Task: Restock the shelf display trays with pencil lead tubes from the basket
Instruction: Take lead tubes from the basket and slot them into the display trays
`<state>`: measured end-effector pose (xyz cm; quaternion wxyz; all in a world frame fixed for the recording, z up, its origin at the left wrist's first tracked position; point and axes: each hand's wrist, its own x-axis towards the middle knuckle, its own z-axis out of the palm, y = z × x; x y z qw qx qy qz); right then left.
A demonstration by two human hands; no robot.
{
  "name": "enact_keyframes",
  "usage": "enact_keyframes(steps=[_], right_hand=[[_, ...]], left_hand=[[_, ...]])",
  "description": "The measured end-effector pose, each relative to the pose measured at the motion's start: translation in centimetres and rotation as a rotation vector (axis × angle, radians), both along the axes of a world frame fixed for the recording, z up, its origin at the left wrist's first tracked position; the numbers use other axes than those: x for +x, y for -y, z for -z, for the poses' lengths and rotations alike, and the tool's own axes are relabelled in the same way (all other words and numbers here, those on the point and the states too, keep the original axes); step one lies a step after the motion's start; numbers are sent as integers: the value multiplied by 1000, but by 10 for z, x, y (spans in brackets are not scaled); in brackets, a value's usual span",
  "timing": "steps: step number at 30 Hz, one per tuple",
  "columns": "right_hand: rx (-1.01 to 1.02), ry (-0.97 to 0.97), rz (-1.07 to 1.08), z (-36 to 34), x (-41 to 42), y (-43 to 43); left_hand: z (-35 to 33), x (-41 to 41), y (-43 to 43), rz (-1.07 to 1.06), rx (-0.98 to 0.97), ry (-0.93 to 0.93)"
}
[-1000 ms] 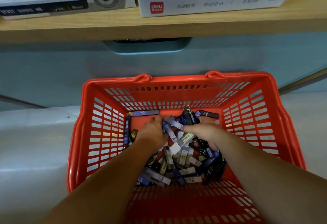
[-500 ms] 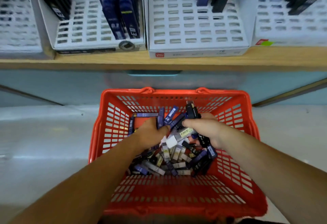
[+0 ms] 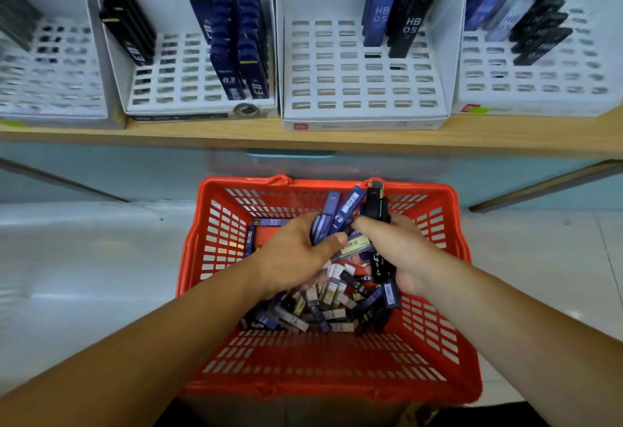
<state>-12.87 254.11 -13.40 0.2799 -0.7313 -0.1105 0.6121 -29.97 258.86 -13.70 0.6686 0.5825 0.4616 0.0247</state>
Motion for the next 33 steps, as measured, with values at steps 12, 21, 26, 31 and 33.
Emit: enact_keyframes(steps=[12,21,26,31,33], right_hand=[[124,-90,-286,-28,14,-25],[180,89,-355,-19,10,-30],[294,144,-449,-6,15,-25],[309,131,-423,10,20,-26],[324,148,-473,14,20,-33]], left_hand=[[-39,-26,-30,7,130,-180],[-31,-4,-48,59,285,-286],[-11,-10,-44,48,248,-226],[3,-4,-40,31,262,-191],[5,-5,-41,1,263,-187]])
